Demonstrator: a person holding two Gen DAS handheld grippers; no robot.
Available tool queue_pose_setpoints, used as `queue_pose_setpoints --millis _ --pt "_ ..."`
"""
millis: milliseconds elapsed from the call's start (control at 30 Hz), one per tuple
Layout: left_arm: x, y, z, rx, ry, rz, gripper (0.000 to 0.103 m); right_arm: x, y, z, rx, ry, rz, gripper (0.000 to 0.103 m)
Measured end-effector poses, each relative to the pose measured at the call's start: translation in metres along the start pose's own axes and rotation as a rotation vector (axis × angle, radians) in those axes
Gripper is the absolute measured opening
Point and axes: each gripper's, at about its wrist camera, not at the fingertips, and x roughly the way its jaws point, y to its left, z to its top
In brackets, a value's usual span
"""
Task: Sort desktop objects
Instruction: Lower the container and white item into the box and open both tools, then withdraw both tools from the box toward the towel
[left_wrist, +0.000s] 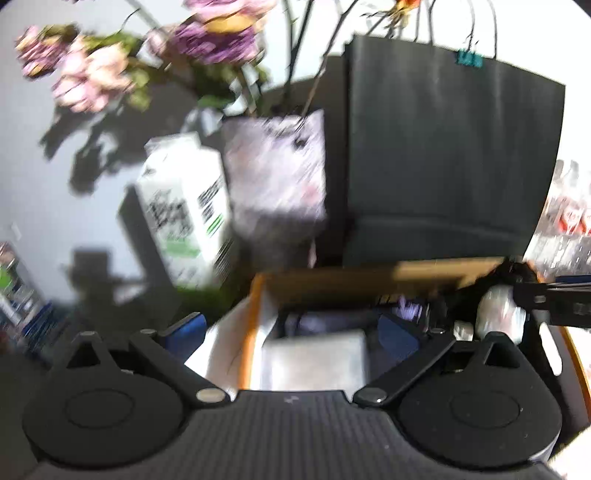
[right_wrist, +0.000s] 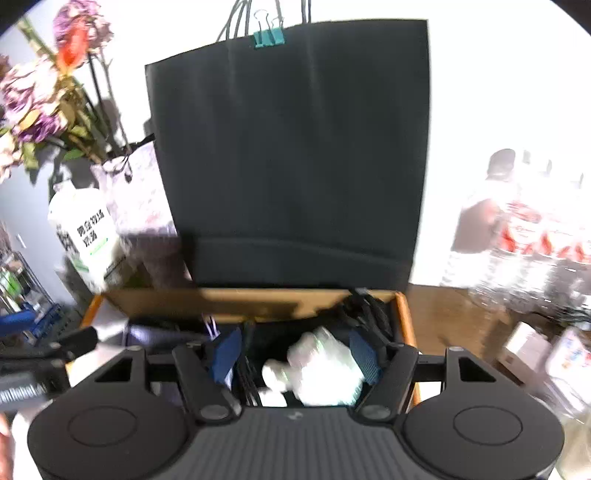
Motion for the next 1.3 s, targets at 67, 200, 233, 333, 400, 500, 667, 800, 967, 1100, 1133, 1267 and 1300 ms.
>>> queue_pose_setpoints --millis 67,200,233,333,400,500,667,800,967,1100,1133,1267,1300 --pt "-0.013 0.002 -0.008 0.009 0.055 0.017 0.102 -0.016 0.001 -0.008 -0.024 0.005 -0.01 0.072" --pt "-0.052 0.007 -0.042 0.022 0.071 0.018 0.102 -0.059 -0.004 -0.039 -0.059 -0.021 0.002 0.081" --pt "-0.065 0.008 -0.054 0.026 0.068 0.016 0.102 -0.072 -0.004 -0.05 -0.073 -0.028 0.012 0.082" --pt "-0.108 0.011 -0.098 0.041 0.068 -0.033 0.102 -0.115 -0.004 -0.089 -0.131 -0.068 0.035 0.085" --pt "-0.14 0.014 -0.133 0.059 0.081 -0.094 0.102 -0.145 -0.003 -0.121 -0.165 -0.097 0.068 0.088" --pt "-0.186 0.021 -0.188 0.059 0.116 -0.175 0.102 -0.194 0.0 -0.176 -0.217 -0.137 0.121 0.092" --pt "-0.25 0.028 -0.264 0.053 0.092 -0.238 0.103 -0.263 0.007 -0.276 -0.245 -0.225 0.138 0.101" --pt "-0.282 0.04 -0.308 -0.055 0.007 -0.245 0.103 -0.291 0.019 -0.341 -0.253 -0.247 0.088 0.101" --pt "-0.296 0.029 -0.364 -0.133 -0.066 -0.122 0.103 -0.301 0.029 -0.402 -0.222 -0.244 -0.03 0.101" --pt "-0.279 0.009 -0.373 -0.048 -0.001 -0.145 0.103 -0.287 0.03 -0.419 -0.231 -0.174 -0.047 0.101" --pt "-0.279 0.005 -0.374 -0.052 -0.006 -0.146 0.103 -0.286 0.031 -0.42 -0.232 -0.17 -0.052 0.101" --pt "-0.269 0.0 -0.374 -0.045 0.009 -0.159 0.103 -0.284 0.025 -0.417 -0.188 -0.192 -0.049 0.101" --pt "-0.263 -0.001 -0.373 -0.036 0.013 -0.159 0.103 -0.282 0.023 -0.415 -0.172 -0.191 -0.043 0.101"
